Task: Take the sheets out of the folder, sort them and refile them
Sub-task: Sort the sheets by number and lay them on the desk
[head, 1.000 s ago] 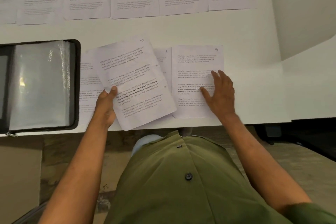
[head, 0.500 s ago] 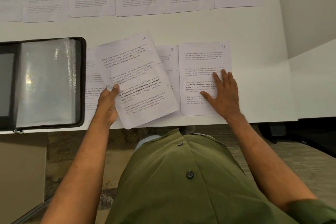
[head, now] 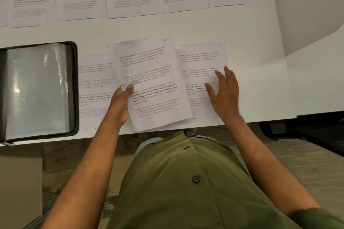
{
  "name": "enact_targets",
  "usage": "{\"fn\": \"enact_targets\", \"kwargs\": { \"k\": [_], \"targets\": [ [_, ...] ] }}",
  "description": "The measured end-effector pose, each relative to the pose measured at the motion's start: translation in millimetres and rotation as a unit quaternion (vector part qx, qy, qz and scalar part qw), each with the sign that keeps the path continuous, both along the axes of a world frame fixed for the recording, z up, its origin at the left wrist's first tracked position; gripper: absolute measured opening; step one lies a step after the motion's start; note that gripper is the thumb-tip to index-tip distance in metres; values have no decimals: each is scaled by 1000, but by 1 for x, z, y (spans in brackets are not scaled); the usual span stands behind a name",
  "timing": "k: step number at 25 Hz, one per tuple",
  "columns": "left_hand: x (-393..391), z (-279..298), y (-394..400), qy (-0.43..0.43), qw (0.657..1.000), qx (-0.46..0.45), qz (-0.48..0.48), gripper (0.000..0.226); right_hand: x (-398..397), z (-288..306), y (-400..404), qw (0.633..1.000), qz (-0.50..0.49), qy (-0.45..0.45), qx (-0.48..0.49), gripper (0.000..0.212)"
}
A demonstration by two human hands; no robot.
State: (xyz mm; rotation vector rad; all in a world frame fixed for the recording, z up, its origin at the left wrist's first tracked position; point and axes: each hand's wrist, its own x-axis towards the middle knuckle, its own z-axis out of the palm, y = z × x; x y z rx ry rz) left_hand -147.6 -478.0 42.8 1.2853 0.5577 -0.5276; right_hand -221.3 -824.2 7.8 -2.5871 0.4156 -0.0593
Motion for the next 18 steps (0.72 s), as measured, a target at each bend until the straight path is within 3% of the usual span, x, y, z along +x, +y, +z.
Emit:
{"fn": "enact_targets", "kwargs": {
  "k": [2,5,11,14,16,18],
  "targets": [
    [1,1,-23,-3,999,-13,-32,39,5,22,7,992,-28,2,127,51],
    [5,2,-63,-1,998,-40,-56,38,13,48,9,948,-76,80,300,46],
    [6,15,-144,-7,992,-51,-111,35,-2,51,-29,939,-145,61,305,38],
    [8,19,-169,-33,982,29,-184,28,-12,51,-62,934,-193,42,297,37],
    [9,16,-176,-136,935,202,-258,28,-18,51,-85,931,-223,35,286,37],
    [10,5,-173,-266,836,356,-323,32,-23,49,-108,930,-248,32,270,37]
  ]
}}
